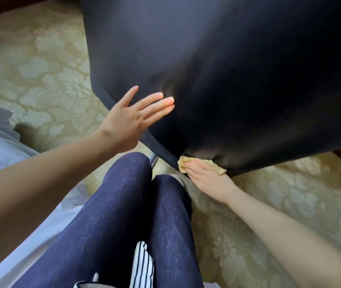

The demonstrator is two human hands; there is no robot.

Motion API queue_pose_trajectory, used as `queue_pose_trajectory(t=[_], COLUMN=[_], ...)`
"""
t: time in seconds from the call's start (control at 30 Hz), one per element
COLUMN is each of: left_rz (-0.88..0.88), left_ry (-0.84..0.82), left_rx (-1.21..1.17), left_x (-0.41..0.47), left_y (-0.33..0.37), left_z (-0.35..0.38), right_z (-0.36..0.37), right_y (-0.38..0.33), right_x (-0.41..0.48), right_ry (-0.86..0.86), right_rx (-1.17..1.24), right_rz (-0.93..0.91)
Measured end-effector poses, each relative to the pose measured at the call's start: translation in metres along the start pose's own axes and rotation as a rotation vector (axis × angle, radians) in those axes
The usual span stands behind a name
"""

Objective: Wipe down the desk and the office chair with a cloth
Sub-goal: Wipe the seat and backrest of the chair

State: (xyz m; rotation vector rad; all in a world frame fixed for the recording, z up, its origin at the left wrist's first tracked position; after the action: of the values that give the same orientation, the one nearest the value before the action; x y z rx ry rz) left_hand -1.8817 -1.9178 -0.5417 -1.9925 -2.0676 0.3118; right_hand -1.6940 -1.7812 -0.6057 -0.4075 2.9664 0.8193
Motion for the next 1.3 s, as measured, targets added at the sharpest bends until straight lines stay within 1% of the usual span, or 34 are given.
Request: queue_pose_trajectory(t=[0.03, 0.1, 0.13, 0.2, 0.23, 0.27, 0.3, 0.37, 0.47, 0.67, 0.73, 0.83, 0.9, 0.97, 1.03, 1.13, 1.2, 1.3], left_rz=[-0.010, -0.029, -0.042, -0.057, -0.060, -0.062, -0.064, -0.074, -0.081, -0.078, -0.068, -0.055, -0.077, -0.107, -0.114, -0.088, -0.082, -0.076], left_ry=[-0.028, -0.088, -0.120, -0.164, -0.176, -0.188, -0.191, -0.194, -0.186, -0.115, -0.037, 0.157, 0.276, 0.348, 0.387, 0.385, 0.377, 0.379], left_rx=[-0.005, -0.008, -0.003, 0.000, -0.002, -0.007, -0.010, -0.012, -0.011, -0.023, -0.030, -0.032, -0.042, -0.064, -0.077, -0.080, -0.089, -0.105], left_x=[0.000, 0.000, -0.001, -0.001, 0.000, 0.000, 0.000, 0.000, 0.000, 0.000, -0.002, -0.005, -0.006, -0.004, 0.001, 0.010, 0.014, 0.019], left_y=[0.000, 0.002, 0.002, 0.002, 0.003, 0.003, 0.004, 0.005, 0.008, 0.009, 0.012, 0.018, 0.018, 0.017, 0.015, 0.015, 0.015, 0.014], left_z=[-0.001, -0.002, -0.002, -0.004, -0.006, -0.008, -0.010, -0.013, -0.017, -0.026, -0.032, -0.045, -0.051, -0.056, -0.059, -0.058, -0.055, -0.050], right_z=[0.005, 0.008, 0.011, 0.018, 0.016, 0.009, -0.002, -0.027, -0.060, -0.133, -0.155, -0.175, -0.180, -0.176, -0.167, -0.150, -0.134, -0.103], right_y=[0.001, 0.005, 0.006, 0.010, 0.015, 0.021, 0.028, 0.041, 0.055, 0.083, 0.090, 0.096, 0.094, 0.088, 0.083, 0.074, 0.065, 0.047], right_x=[-0.010, -0.031, -0.044, -0.065, -0.072, -0.076, -0.077, -0.075, -0.072, -0.054, -0.045, -0.031, -0.022, -0.014, -0.006, 0.009, 0.023, 0.044], right_ry=[-0.061, -0.196, -0.241, -0.351, -0.389, -0.389, -0.369, -0.266, -0.141, 0.190, 0.273, 0.386, 0.471, 0.534, 0.551, 0.522, 0.465, 0.309], right_rx=[0.000, -0.110, -0.209, -0.351, -0.368, -0.364, -0.356, -0.308, -0.175, -0.133, -0.141, -0.121, -0.097, -0.074, -0.063, -0.055, -0.039, -0.020], right_rz=[-0.022, -0.038, -0.076, -0.218, -0.231, -0.202, -0.138, -0.025, 0.038, 0.150, 0.193, 0.292, 0.337, 0.352, 0.345, 0.361, 0.352, 0.316])
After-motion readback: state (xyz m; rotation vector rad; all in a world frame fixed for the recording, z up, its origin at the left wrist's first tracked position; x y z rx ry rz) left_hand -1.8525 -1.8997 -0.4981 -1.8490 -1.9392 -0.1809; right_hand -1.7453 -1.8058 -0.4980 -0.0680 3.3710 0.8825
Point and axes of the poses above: each hand's wrist, its own x-axis towards the middle knuckle, its own z-axis out of the palm, y = z × x, the point moved 5 cm from there along x, towards the middle knuckle, and after that the axes turned 13 degrees about z, right-handed, at the moved point
